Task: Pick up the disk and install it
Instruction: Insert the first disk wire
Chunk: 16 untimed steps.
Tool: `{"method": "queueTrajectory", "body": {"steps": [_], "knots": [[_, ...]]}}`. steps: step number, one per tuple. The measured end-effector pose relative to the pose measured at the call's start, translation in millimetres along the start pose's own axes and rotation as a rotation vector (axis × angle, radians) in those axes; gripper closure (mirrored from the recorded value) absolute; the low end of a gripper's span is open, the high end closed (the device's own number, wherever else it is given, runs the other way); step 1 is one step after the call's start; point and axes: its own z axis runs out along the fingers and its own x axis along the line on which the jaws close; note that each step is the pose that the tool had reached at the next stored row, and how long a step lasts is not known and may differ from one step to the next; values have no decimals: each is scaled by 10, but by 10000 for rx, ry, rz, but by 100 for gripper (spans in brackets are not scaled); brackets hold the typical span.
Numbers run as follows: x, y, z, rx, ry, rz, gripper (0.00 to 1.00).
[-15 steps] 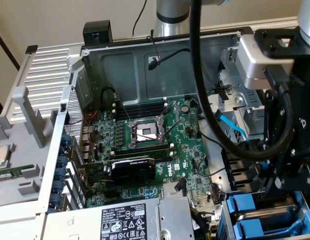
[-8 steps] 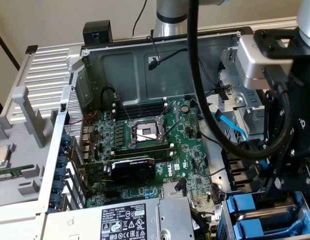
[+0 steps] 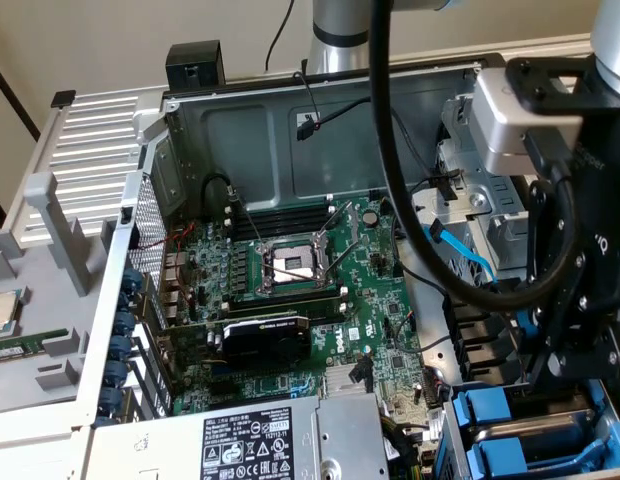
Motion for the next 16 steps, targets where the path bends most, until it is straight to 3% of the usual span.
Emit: {"method": "queueTrajectory", "body": {"steps": [16], "knots": [[3, -1, 9, 1, 23, 121, 83]]}}
